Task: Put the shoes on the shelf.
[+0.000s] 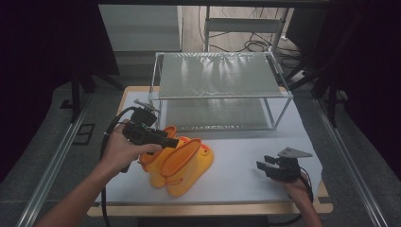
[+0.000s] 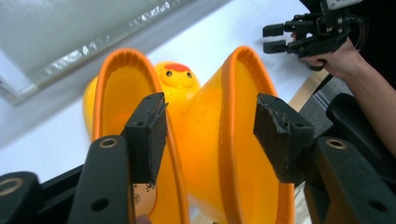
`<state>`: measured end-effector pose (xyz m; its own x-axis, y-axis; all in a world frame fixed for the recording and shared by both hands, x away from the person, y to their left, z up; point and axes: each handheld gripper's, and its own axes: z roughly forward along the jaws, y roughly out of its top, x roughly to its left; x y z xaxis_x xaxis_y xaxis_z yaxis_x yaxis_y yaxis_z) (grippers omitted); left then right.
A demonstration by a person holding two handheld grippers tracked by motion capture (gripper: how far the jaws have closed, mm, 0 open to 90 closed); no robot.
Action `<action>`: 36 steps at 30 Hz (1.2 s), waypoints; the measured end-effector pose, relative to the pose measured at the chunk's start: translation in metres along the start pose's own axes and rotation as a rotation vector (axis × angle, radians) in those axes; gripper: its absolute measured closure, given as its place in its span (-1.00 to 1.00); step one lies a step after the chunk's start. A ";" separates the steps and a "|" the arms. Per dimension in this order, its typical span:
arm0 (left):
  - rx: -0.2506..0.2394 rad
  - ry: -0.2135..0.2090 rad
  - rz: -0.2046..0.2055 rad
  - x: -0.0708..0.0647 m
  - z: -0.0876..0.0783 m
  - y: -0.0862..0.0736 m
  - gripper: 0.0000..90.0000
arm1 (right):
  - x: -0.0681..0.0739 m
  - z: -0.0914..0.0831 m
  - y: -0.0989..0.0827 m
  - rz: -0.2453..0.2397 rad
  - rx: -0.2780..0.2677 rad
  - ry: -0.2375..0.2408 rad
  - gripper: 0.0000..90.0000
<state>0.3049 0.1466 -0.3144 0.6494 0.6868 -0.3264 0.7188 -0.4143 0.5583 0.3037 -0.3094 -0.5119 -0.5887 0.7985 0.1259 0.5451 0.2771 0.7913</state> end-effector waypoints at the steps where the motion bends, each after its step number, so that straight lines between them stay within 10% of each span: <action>1: 0.006 0.001 -0.001 0.001 0.001 -0.001 -0.02 | 0.000 0.000 0.000 0.000 0.001 0.000 0.13; 18: 0.124 0.006 0.014 0.001 0.038 -0.002 -0.07 | 0.000 0.001 0.000 0.000 0.006 -0.001 0.13; 36: 0.080 0.062 0.047 -0.001 0.037 -0.004 0.82 | -0.001 0.001 0.000 0.007 0.011 -0.011 0.13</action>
<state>0.3104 0.1253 -0.3439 0.6684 0.6998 -0.2520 0.7068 -0.4920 0.5083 0.3048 -0.3102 -0.5129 -0.5781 0.8063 0.1250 0.5561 0.2772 0.7835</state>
